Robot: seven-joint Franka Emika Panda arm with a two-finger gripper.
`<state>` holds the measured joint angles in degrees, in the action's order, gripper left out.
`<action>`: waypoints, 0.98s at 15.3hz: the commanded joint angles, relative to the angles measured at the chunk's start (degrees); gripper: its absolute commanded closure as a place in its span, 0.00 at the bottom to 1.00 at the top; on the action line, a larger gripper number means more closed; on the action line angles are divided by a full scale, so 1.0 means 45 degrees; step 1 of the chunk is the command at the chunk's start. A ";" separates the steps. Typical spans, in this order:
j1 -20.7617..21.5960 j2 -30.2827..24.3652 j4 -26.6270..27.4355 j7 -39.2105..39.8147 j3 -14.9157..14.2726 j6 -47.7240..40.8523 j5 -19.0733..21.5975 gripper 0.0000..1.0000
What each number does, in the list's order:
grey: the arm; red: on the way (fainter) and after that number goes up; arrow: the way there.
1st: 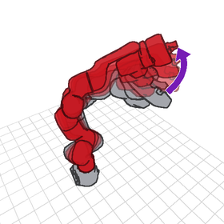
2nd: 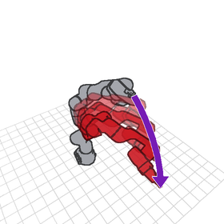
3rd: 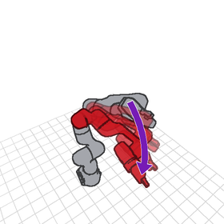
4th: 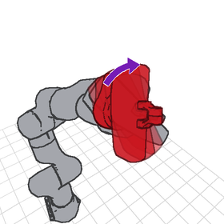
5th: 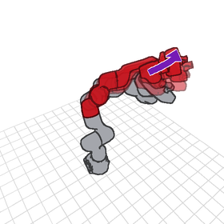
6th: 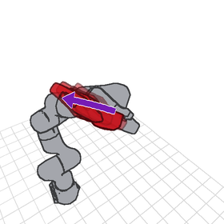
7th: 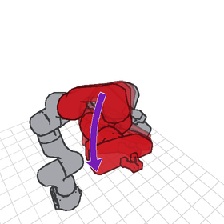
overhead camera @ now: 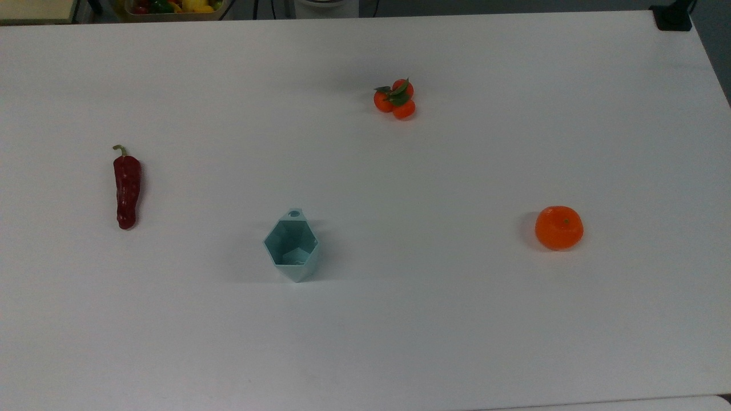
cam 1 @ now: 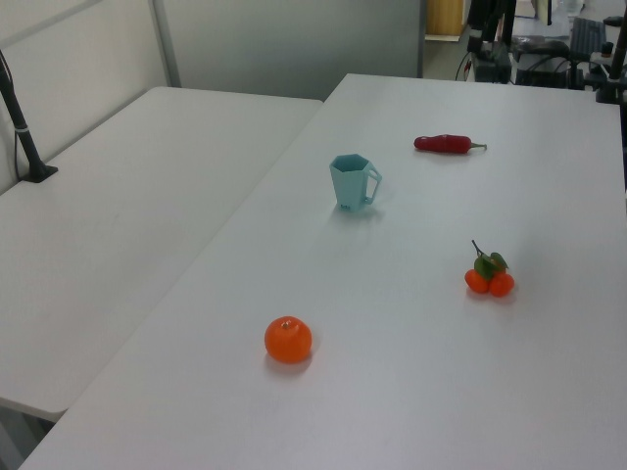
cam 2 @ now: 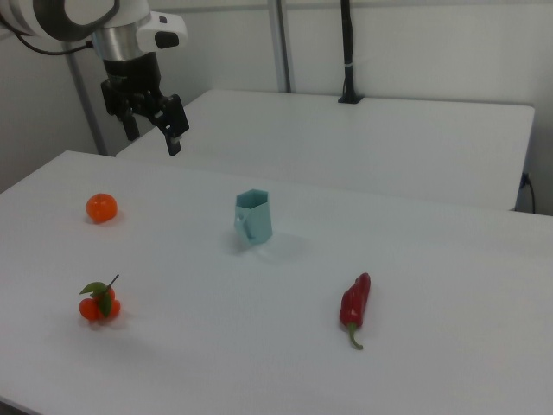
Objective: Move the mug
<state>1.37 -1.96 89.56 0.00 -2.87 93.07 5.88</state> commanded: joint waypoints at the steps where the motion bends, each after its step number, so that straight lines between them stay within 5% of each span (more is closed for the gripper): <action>1: 0.0087 -0.0150 0.0371 0.0273 -0.0007 0.0451 -0.0290 0.00; 15: 0.0068 -0.0209 0.0567 0.0312 0.0033 0.0451 -0.0290 0.00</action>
<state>1.55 -1.78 90.27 0.36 -2.85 93.33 5.41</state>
